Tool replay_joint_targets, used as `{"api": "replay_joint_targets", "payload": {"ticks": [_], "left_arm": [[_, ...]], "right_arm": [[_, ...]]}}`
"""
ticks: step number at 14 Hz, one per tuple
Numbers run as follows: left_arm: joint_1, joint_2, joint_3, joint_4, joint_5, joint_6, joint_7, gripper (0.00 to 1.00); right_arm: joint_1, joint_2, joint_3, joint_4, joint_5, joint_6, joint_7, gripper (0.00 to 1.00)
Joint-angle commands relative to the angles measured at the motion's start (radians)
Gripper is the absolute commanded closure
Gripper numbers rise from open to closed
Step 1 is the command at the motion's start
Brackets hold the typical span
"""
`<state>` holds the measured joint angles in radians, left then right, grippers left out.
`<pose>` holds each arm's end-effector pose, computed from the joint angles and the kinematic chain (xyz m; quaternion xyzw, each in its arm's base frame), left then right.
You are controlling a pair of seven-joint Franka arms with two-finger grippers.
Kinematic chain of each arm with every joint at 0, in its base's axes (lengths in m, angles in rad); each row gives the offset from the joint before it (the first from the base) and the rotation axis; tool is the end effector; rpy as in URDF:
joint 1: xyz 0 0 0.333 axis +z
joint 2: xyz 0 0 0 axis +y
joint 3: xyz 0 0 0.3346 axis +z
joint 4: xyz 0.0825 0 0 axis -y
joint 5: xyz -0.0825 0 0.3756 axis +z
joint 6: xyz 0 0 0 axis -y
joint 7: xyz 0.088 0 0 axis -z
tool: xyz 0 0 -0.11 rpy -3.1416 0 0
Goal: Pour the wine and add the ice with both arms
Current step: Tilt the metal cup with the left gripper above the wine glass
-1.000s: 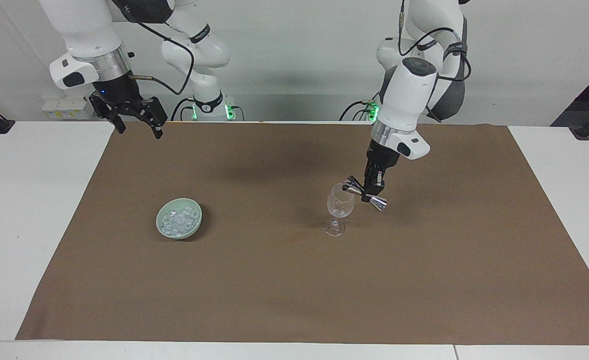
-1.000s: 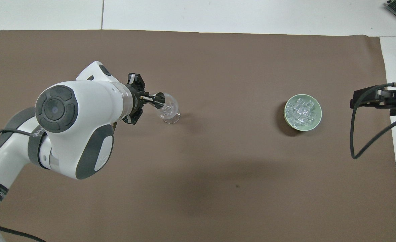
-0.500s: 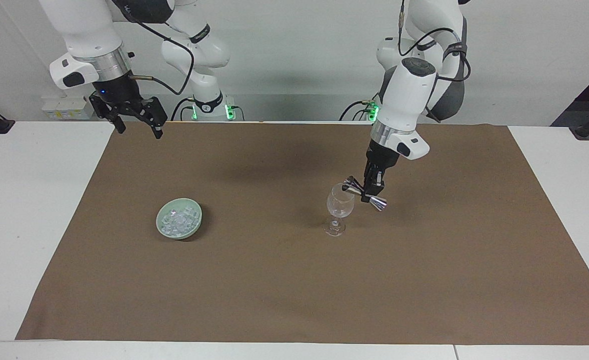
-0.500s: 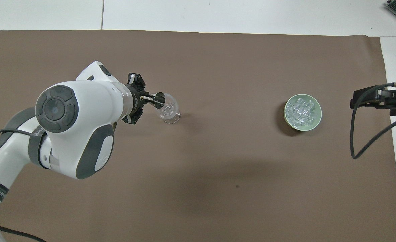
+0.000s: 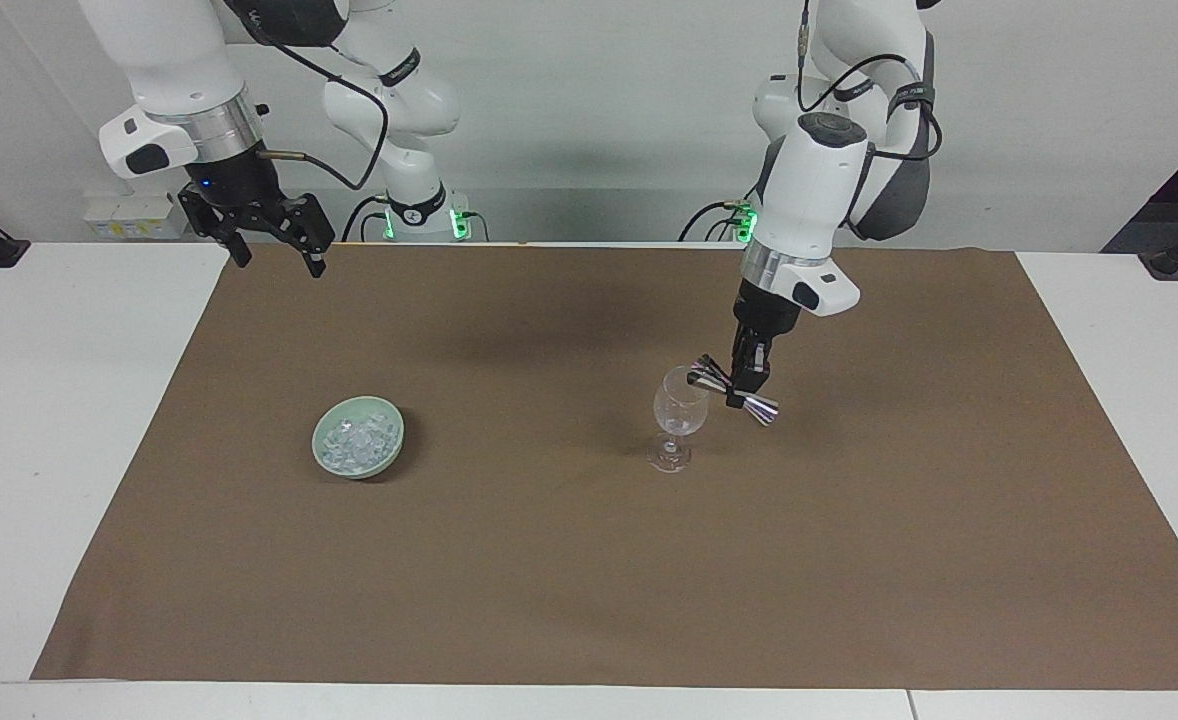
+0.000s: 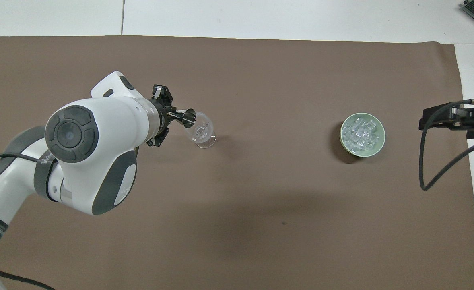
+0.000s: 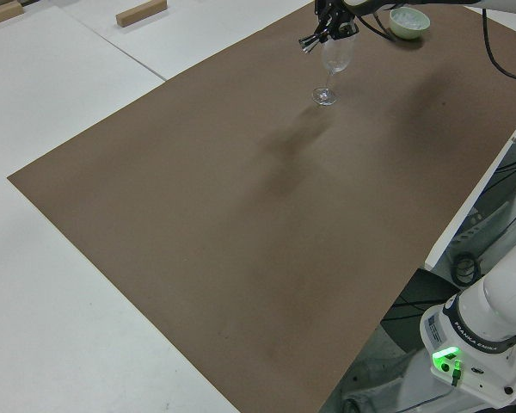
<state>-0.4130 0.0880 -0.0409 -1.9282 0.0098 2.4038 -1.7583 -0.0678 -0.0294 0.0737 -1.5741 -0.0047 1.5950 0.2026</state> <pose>0.5478 -0.2664 0.5032 0.7814 0.5936 0.0883 0.1712 0.5394 0.0034 0.6567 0.9948 -0.0982 0.0253 0.0008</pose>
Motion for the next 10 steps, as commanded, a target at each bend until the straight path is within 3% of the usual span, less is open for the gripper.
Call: {"api": "replay_joint_targets", "payload": {"ticks": [1, 10], "left_arm": [[-0.018, 0.006, 0.013, 0.009, 0.027, 0.018, -0.001, 1.00], [-0.033, 0.019, 0.012, 0.008, 0.075, 0.047, 0.003, 1.00]], "right_arm": [[-0.009, -0.001, 0.005, 0.002, 0.023, -0.010, 0.004, 0.00], [-0.009, -0.001, 0.005, 0.002, 0.023, -0.010, 0.004, 0.00]]}}
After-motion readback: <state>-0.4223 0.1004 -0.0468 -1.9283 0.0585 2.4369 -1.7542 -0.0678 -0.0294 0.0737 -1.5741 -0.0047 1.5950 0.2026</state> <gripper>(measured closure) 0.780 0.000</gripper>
